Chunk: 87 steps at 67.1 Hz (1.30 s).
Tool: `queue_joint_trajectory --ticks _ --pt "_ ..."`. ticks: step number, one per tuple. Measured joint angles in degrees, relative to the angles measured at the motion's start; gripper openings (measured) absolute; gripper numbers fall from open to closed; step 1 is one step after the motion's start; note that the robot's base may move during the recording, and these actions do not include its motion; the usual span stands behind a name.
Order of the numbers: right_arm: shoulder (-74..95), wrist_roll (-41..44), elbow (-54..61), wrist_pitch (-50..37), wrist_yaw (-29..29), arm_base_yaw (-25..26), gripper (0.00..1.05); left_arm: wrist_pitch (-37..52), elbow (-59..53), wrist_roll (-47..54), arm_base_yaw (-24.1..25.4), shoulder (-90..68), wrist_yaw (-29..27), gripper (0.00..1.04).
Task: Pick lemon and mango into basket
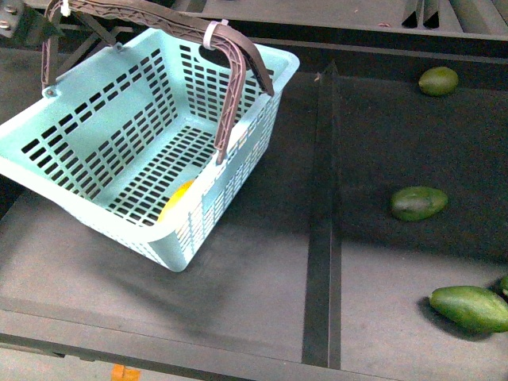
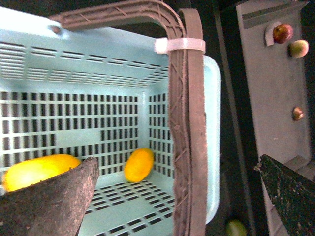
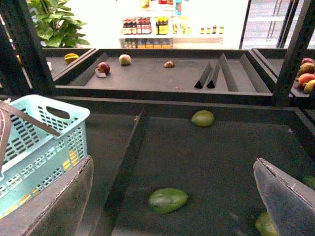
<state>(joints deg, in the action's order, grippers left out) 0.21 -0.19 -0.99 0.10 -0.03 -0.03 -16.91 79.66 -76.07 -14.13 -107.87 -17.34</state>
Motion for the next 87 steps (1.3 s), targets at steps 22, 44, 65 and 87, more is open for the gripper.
queue_joint_trajectory --ticks 22,44,65,87 --pt "0.0 0.0 0.0 0.0 -0.1 0.0 0.96 71.9 -45.2 70.3 5.4 19.6 8.5 0.34" --pt "0.0 0.0 0.0 0.0 -0.1 0.0 0.96 73.9 -64.7 75.0 9.4 35.6 12.8 0.04" --pt "0.0 0.0 0.0 0.0 -0.1 0.0 0.96 70.9 -75.6 75.4 13.9 48.8 17.3 0.04" --pt "0.0 0.0 0.0 0.0 -0.1 0.0 0.96 54.4 -78.8 75.4 13.9 69.0 17.3 0.04"
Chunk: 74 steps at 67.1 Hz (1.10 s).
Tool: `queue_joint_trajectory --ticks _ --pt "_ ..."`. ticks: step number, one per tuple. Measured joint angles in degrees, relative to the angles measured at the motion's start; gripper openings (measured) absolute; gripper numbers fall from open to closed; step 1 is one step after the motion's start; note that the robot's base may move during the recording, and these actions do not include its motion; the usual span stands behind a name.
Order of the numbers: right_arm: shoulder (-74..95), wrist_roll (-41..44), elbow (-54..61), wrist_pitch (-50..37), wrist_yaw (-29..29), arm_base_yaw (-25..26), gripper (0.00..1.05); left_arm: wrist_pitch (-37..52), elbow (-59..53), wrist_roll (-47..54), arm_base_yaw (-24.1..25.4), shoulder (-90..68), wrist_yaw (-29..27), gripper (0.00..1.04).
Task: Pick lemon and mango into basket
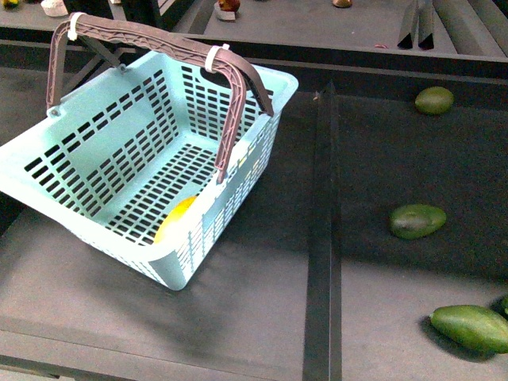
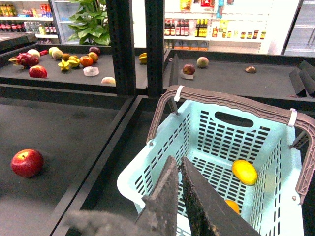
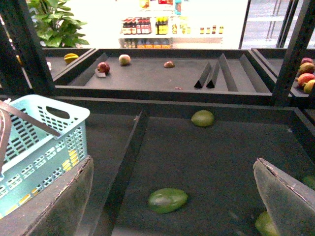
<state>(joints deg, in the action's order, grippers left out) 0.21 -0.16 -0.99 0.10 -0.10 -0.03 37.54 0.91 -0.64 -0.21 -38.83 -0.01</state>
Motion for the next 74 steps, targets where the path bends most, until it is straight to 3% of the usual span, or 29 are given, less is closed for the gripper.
queue_joint_trajectory --ticks 23,52,57,74 --pt "0.0 0.0 0.0 0.0 0.0 0.0 0.96 -15.1 0.0 0.0 0.0 16.3 0.0 0.04" --pt "0.0 0.0 0.0 0.0 0.0 0.0 0.96 -27.7 0.0 0.0 0.0 29.0 0.0 0.04" --pt "0.0 0.0 0.0 0.0 0.0 0.0 0.96 -36.7 0.0 0.0 0.0 36.4 0.0 0.04" --pt "0.0 0.0 0.0 0.0 0.0 0.0 0.96 -37.4 0.0 0.0 0.0 38.5 0.0 0.04"
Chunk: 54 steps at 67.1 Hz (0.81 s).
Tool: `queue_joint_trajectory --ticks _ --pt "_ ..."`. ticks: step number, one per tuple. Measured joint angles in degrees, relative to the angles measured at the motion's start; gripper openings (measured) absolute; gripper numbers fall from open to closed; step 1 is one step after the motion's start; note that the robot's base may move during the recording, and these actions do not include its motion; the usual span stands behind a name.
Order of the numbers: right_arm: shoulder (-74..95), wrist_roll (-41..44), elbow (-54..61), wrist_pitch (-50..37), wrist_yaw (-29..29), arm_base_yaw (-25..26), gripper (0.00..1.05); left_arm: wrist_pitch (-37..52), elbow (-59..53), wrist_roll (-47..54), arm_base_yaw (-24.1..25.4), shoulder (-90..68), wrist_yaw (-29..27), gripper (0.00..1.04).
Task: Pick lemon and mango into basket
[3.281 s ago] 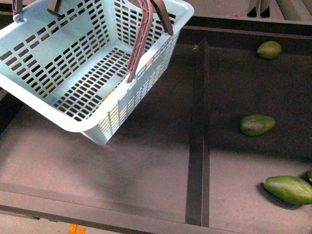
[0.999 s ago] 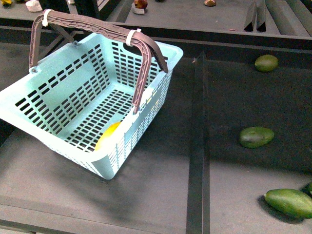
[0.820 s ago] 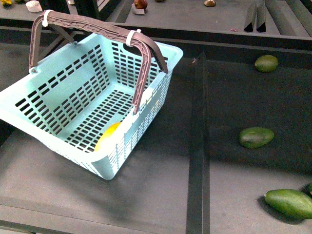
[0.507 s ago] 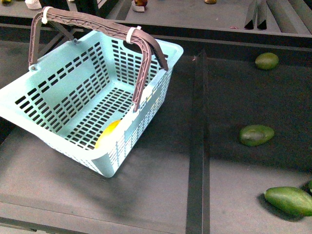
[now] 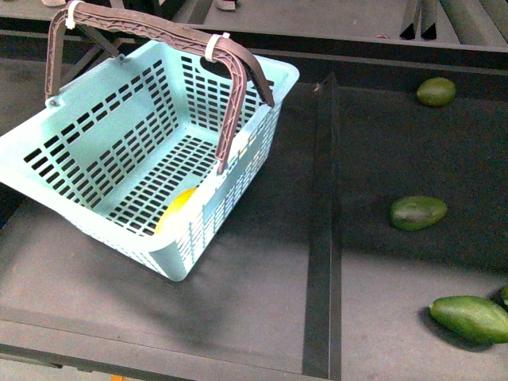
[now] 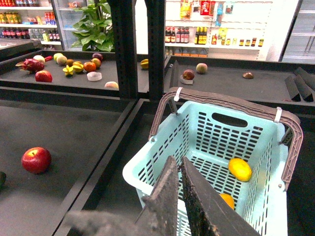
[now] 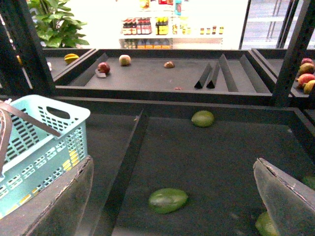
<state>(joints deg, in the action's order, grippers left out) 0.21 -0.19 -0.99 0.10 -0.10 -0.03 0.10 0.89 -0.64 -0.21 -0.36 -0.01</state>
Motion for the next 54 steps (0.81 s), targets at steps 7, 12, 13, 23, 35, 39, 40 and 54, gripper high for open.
queue_joint_trajectory --ticks 7,12,13,23,35,39,40,54 --pt "0.0 0.0 0.0 0.0 0.0 0.0 0.96 0.0 0.0 0.0 0.0 0.0 0.0 0.04" --pt "0.0 0.0 0.0 0.0 0.0 0.0 0.96 0.0 0.0 0.0 0.0 0.0 0.0 0.04" --pt "0.0 0.0 0.0 0.0 0.0 0.0 0.96 0.0 0.0 0.0 0.0 0.0 0.0 0.04" --pt "0.0 0.0 0.0 0.0 0.0 0.0 0.96 0.0 0.0 0.0 0.0 0.0 0.0 0.35" --pt "0.0 0.0 0.0 0.0 0.0 0.0 0.96 0.0 0.0 0.0 0.0 0.0 0.0 0.77" --pt "0.0 0.0 0.0 0.0 0.0 0.0 0.96 0.0 0.0 0.0 0.0 0.0 0.0 0.92" --pt "0.0 0.0 0.0 0.0 0.0 0.0 0.96 0.0 0.0 0.0 0.0 0.0 0.0 0.96" --pt "0.0 0.0 0.0 0.0 0.0 0.0 0.96 0.0 0.0 0.1 0.0 0.0 0.0 0.98"
